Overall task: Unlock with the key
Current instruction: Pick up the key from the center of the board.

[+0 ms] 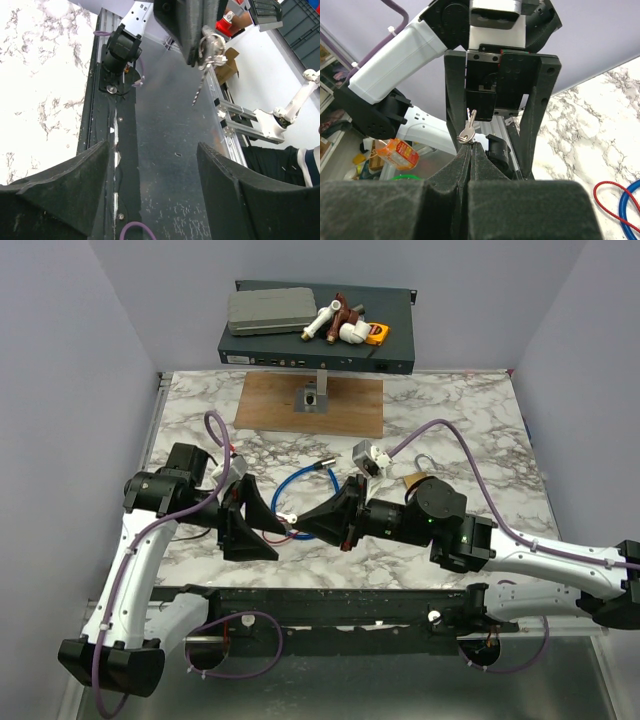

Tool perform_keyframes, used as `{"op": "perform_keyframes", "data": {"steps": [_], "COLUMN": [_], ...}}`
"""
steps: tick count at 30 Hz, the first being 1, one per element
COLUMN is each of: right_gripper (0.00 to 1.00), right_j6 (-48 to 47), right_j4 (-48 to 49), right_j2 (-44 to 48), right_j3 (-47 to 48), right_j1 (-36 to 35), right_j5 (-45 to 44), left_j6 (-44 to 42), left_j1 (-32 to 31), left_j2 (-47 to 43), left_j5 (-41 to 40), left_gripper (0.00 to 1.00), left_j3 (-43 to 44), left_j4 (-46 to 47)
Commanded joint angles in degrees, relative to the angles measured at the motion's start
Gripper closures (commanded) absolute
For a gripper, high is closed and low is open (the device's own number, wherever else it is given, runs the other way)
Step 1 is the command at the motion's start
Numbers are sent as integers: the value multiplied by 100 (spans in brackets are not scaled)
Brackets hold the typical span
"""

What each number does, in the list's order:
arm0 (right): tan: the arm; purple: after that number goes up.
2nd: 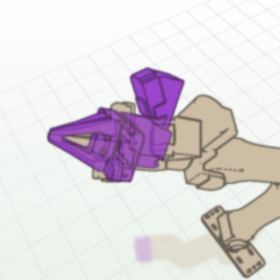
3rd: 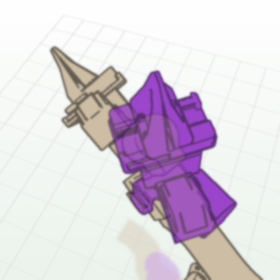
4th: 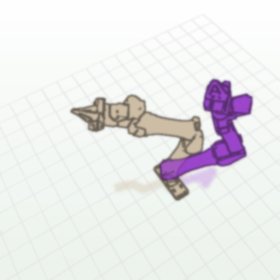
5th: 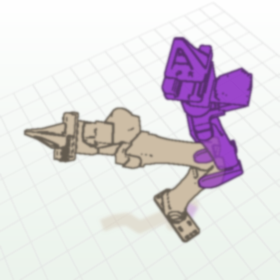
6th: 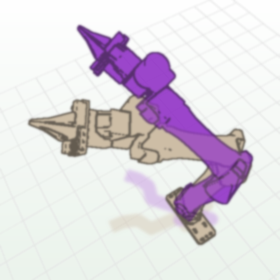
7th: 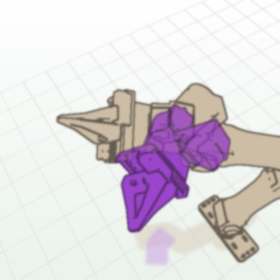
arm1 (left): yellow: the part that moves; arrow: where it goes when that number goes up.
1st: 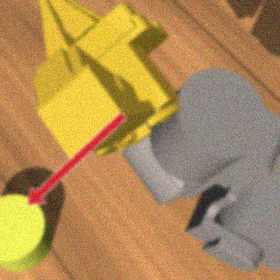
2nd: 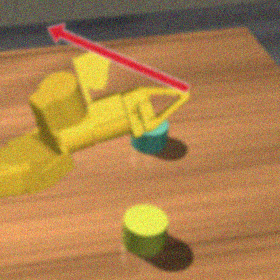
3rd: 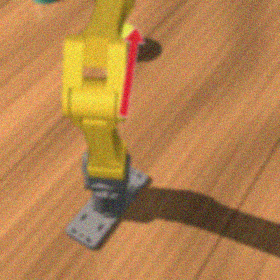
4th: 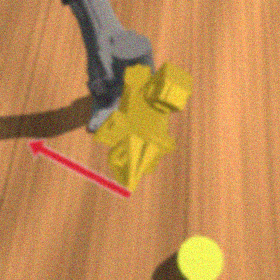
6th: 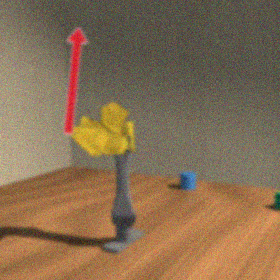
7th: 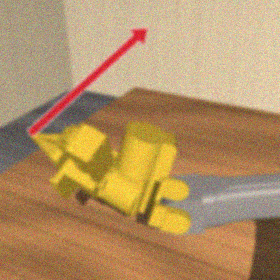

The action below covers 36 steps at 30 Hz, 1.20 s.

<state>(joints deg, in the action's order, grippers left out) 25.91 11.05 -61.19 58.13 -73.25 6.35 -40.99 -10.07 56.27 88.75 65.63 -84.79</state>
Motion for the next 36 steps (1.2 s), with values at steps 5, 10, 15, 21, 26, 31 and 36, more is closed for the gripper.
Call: {"op": "perform_keyframes", "data": {"steps": [5,10,15,21,26,31,36], "right_gripper": [99,99,99,99,99,99,99], "right_j6": [19,32,38,85,336,723,1167], "right_j4": [353,422,346,-79,-260,-577,-809], "right_j2": [-197,-247,-179,-107,-19,-20,-109], "right_j3": [27,-45,-82,41,0,99,244], "right_j1": [15,17,15,17,13,13,16], "right_j5": [55,-69,-397,-941,-1630,-2212,-2691], "left_j6": [-793,-846,-1328,578,1025,826,1085], "left_j1": [44,48,173,356,306,31,-1038], "left_j2": [-193,-256,-469,-1817,-1951,-2584,-2372], "left_j5": [1478,1466,416,-2547,-4088,-4465,-6192], "left_gripper": [52,72,34,12,9,8,13], "left_j3": [112,131,503,-92,-8,-602,-683], "left_j4": [-763,-763,-749,2535,3468,4023,4244]}}
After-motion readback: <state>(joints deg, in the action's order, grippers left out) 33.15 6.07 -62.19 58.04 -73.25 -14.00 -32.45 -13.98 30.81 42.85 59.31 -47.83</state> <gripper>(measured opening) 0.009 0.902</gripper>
